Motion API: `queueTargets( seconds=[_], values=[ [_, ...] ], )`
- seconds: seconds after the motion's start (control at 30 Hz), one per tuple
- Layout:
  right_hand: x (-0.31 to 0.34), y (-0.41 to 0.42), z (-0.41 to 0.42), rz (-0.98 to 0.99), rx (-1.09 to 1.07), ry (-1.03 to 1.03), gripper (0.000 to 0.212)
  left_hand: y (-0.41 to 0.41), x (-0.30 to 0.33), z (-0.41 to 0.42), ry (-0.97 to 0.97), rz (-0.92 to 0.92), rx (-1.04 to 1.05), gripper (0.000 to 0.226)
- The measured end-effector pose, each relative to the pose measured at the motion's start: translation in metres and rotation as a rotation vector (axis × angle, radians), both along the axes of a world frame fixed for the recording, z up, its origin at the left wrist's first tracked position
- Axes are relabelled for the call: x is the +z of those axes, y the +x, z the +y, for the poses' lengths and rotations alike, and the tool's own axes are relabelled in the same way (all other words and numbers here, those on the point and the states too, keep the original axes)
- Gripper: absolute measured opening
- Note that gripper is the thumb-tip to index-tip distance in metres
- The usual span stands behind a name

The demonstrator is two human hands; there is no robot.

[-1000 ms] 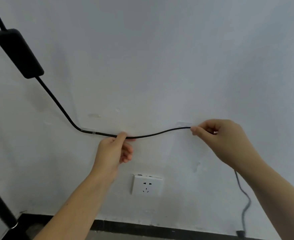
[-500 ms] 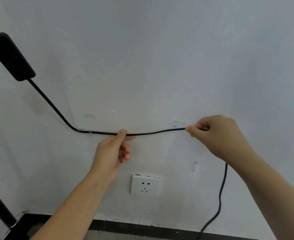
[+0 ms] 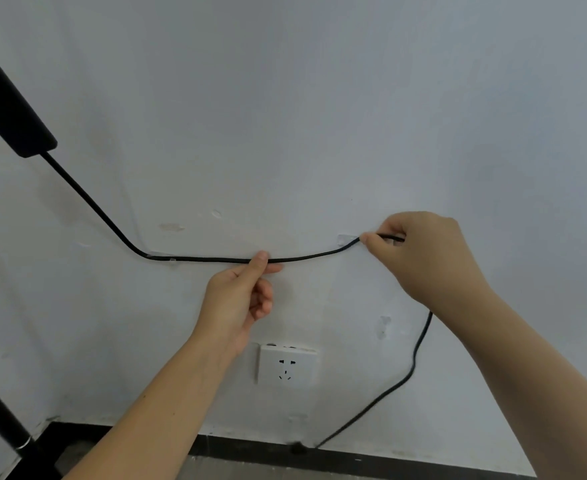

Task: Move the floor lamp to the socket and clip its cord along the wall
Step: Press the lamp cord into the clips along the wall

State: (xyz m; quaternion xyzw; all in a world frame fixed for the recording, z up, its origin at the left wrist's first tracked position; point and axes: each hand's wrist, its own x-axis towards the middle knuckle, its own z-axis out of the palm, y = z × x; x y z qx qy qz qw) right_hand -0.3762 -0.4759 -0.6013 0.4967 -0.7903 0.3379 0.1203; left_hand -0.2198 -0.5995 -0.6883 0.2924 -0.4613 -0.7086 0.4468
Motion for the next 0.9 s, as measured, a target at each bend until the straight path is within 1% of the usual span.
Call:
queueTargets(
  seconds=[0.13, 0.2, 0.27, 0.37, 0.43, 0.53, 0.6, 0.67, 0.8, 0.9],
  values=[
    [0.013, -0.004, -0.006, 0.05, -0.013, 0.149, 0.032, -0.005, 0.002, 0.006, 0.007, -0.044, -0.043, 0.028],
    [0.019, -0.003, -0.01, 0.08, -0.009, 0.187, 0.031, -0.007, 0.002, 0.009, 0.0, -0.06, -0.036, 0.028],
    [0.02, -0.005, -0.012, 0.092, -0.006, 0.152, 0.035, -0.008, 0.003, 0.011, 0.003, -0.043, -0.021, 0.028],
    [0.01, -0.013, -0.004, 0.037, 0.003, 0.029, 0.037, -0.01, 0.006, 0.012, 0.05, 0.028, -0.036, 0.027],
    [-0.006, -0.021, 0.007, -0.091, 0.03, 0.02, 0.034, -0.008, 0.008, 0.01, 0.067, 0.072, -0.059, 0.026],
    [-0.031, -0.027, 0.018, -0.483, 0.159, 0.047, 0.032, -0.005, 0.009, 0.006, 0.065, 0.095, -0.067, 0.026],
    [-0.044, -0.026, 0.018, -0.675, 0.232, 0.022, 0.033, -0.005, 0.009, 0.006, 0.068, 0.098, -0.068, 0.026],
    [-0.056, -0.021, 0.016, -0.78, 0.285, 0.007, 0.034, -0.007, 0.008, 0.008, 0.053, 0.094, -0.068, 0.027],
    [-0.086, -0.016, 0.024, -0.931, 0.351, 0.006, 0.037, -0.009, 0.009, 0.012, -0.025, 0.082, -0.087, 0.027],
    [-0.115, -0.016, 0.041, -1.117, 0.402, 0.092, 0.04, -0.015, 0.008, 0.02, -0.132, 0.012, -0.121, 0.026]
  ],
)
